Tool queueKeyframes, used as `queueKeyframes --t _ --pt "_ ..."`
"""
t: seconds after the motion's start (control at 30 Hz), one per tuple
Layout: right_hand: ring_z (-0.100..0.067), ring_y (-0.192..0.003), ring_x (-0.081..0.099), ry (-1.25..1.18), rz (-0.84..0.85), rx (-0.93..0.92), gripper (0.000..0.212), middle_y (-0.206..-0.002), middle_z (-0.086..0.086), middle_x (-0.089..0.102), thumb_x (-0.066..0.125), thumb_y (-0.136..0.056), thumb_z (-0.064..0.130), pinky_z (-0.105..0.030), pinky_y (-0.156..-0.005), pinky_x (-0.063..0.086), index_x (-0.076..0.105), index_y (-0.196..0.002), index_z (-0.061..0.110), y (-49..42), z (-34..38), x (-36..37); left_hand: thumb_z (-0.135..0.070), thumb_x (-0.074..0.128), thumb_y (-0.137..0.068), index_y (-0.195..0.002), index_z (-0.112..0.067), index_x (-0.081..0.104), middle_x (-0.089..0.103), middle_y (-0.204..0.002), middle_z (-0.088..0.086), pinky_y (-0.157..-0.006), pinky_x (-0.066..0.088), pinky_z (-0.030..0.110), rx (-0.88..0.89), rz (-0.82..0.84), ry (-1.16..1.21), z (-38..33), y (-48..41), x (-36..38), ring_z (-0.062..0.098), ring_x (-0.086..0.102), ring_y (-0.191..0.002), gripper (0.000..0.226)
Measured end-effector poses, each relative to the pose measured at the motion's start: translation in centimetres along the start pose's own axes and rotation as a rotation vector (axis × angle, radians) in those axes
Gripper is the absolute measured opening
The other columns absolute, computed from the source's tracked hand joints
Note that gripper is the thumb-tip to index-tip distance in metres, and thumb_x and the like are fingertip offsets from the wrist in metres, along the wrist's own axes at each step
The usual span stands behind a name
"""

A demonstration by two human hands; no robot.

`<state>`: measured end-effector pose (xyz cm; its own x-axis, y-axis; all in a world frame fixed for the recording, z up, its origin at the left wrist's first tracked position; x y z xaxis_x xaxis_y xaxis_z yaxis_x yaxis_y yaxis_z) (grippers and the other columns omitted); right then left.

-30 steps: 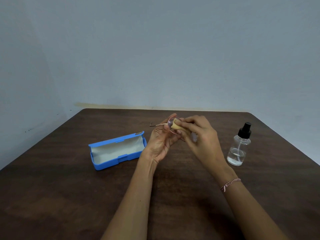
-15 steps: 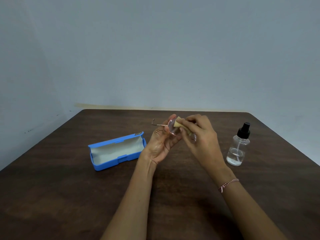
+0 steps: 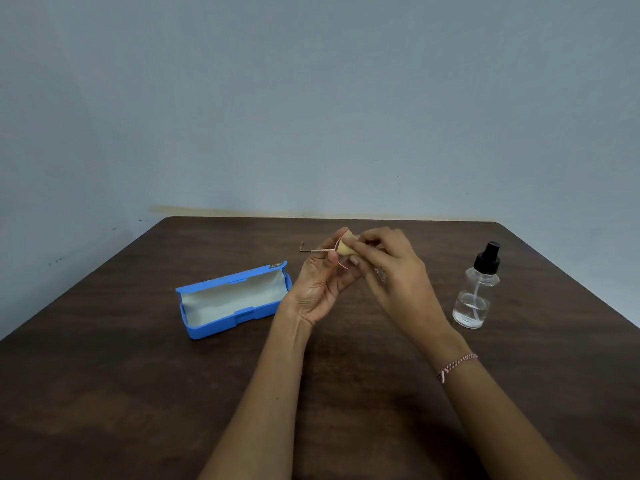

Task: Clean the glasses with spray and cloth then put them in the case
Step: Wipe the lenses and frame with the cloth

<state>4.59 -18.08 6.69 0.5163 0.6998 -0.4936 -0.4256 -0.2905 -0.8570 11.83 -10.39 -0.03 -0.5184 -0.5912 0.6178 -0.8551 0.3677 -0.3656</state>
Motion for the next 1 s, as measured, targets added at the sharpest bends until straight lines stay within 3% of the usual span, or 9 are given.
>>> queueKeyframes --t 0.17,0.4,0.57,0.73,0.83,0.9,1.0 --pt "-0.017 -0.095 0.057 -0.063 0.091 -0.083 0.026 -0.102 -0.006 0.062 0.065 -0.085 0.014 -0.024 -0.081 0.048 0.067 -0.111 0.008 0.0 0.5 0.3 -0.032 0.095 -0.04 -0.09 -0.021 0.076 0.072 -0.099 0.007 -0.063 0.058 0.025 0.078 -0.069 0.041 -0.7 -0.4 -1.0 0.017 0.07 -0.087 0.054" --pt "-0.018 -0.091 0.052 0.012 0.041 -0.117 0.028 -0.102 -0.009 0.061 0.055 -0.086 0.014 -0.025 -0.079 0.045 0.066 -0.11 0.004 -0.2 1.3 0.3 -0.033 0.094 -0.042 -0.09 -0.021 0.076 0.072 -0.097 0.008 -0.062 0.058 0.023 0.073 -0.095 0.059 -0.2 -0.6 -1.1 0.016 0.071 -0.086 0.052" --pt "-0.014 -0.091 0.053 -0.04 0.109 -0.091 0.027 -0.096 -0.005 0.061 0.057 -0.084 0.02 -0.018 -0.078 0.044 0.069 -0.105 0.007 -0.2 0.6 0.0 -0.034 0.095 -0.037 -0.104 -0.011 0.063 0.071 -0.096 0.01 -0.059 0.058 0.025 0.079 -0.145 0.103 -0.2 -0.6 -1.7 0.019 0.071 -0.083 0.078" --pt "-0.016 -0.09 0.05 0.004 0.052 -0.074 0.025 -0.097 -0.009 0.06 0.06 -0.085 0.013 -0.02 -0.078 0.043 0.067 -0.107 0.005 -0.5 0.4 -0.2 -0.034 0.095 -0.036 -0.085 -0.019 0.077 0.073 -0.092 0.007 -0.059 0.058 0.022 0.071 -0.103 0.07 0.0 -0.7 -0.7 0.016 0.071 -0.081 0.055" --pt "-0.02 -0.091 0.053 -0.02 0.095 -0.129 0.026 -0.101 -0.01 0.06 0.056 -0.086 0.014 -0.027 -0.077 0.046 0.067 -0.109 0.006 -0.5 1.3 0.3 -0.032 0.095 -0.037 -0.096 -0.013 0.072 0.071 -0.097 0.009 -0.059 0.058 0.022 0.054 -0.114 0.112 0.1 -0.6 -0.8 0.017 0.071 -0.08 0.067" --pt "-0.019 -0.092 0.054 -0.037 0.127 -0.131 0.026 -0.099 -0.008 0.061 0.057 -0.085 0.018 -0.025 -0.078 0.046 0.069 -0.106 0.008 -0.4 1.2 0.2 -0.033 0.095 -0.04 -0.106 -0.011 0.062 0.07 -0.1 0.01 -0.062 0.059 0.024 0.063 -0.131 0.123 -0.1 -0.5 -1.1 0.018 0.071 -0.083 0.077" --pt "-0.014 -0.089 0.051 -0.027 0.104 -0.106 0.026 -0.095 -0.007 0.061 0.057 -0.083 0.02 -0.016 -0.077 0.042 0.069 -0.102 0.007 -0.5 0.6 -0.5 -0.034 0.094 -0.04 -0.096 -0.015 0.072 0.072 -0.097 0.008 -0.063 0.059 0.025 0.09 -0.113 0.124 -0.4 -0.6 -1.1 0.017 0.071 -0.084 0.063"
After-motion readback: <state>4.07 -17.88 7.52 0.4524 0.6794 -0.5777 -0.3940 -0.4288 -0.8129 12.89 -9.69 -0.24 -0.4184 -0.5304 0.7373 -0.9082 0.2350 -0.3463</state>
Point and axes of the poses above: each hand's wrist, its own y-axis away from the middle knuckle, its own x-axis out of the palm, z = x × y, the point moved 9 cm from there along -y, towards the middle knuckle
